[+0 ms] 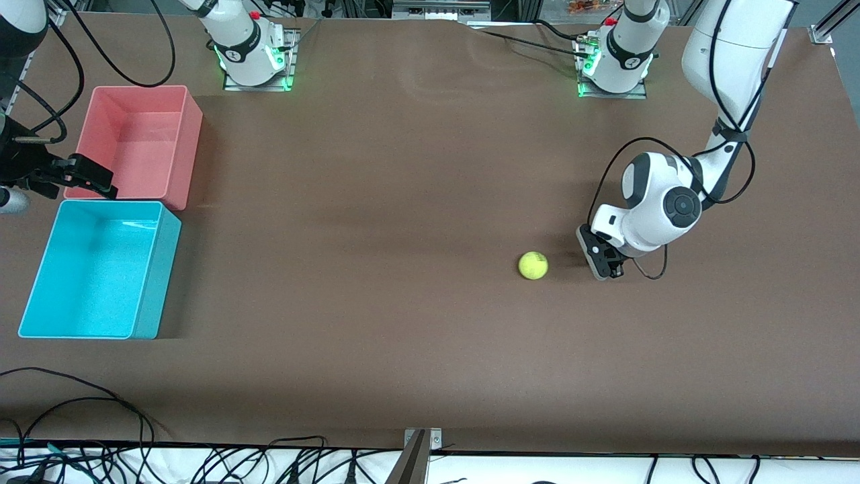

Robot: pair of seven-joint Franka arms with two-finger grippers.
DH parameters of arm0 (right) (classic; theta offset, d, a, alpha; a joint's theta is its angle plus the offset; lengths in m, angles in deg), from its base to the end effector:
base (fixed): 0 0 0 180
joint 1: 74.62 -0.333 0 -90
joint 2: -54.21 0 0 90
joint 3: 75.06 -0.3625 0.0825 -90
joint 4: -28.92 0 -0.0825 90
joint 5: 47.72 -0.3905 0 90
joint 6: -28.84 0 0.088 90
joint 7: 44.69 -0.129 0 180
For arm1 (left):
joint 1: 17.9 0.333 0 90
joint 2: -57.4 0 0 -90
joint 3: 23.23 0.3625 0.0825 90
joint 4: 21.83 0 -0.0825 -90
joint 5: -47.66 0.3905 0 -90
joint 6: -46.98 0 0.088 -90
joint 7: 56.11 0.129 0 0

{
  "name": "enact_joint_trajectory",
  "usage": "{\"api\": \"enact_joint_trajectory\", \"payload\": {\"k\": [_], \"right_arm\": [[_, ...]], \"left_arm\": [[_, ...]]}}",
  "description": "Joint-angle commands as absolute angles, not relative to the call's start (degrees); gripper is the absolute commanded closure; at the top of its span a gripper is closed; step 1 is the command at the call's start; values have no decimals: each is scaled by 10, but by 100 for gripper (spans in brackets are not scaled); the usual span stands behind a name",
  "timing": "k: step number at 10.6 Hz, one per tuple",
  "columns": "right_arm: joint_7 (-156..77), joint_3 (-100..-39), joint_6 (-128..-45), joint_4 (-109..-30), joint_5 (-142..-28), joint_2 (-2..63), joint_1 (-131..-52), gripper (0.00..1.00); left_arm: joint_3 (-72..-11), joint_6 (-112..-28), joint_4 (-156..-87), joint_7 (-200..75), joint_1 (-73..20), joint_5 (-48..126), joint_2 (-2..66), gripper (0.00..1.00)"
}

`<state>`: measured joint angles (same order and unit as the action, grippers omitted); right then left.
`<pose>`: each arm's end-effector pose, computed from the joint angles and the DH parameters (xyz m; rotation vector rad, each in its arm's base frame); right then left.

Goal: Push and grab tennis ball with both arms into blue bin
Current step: 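Push the tennis ball with the left gripper toward the blue bin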

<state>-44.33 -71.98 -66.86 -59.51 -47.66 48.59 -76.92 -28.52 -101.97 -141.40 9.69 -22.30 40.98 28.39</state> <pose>0.6046 -0.0067 0.6141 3.1347 -0.0108 0.0453 0.6026 -0.1011 0.1925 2.5126 -1.7303 0.0844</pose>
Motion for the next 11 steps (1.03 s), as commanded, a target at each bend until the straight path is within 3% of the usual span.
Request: {"api": "enact_joint_trajectory", "payload": {"k": [1, 7, 8, 10, 11], "right_arm": [[-434, -721, -670, -593, -487, 484, -766, 0], [-433, -721, -677, -594, -487, 480, -766, 0], [-433, -721, -677, -594, -487, 480, -766, 0], [-432, -721, -680, -593, -486, 473, -766, 0], [-431, -722, -679, -593, -483, 473, -768, 0]], "left_arm": [[-285, -1016, -1407, 103, -212, 417, 289, 100], [-281, -998, -1410, 102, -202, 416, 328, 100], [-281, -995, -1417, 100, -202, 416, 354, 96], [-278, -968, -1424, 98, -203, 416, 396, 77], [-274, -964, -1432, 95, -202, 413, 410, 76]]}}
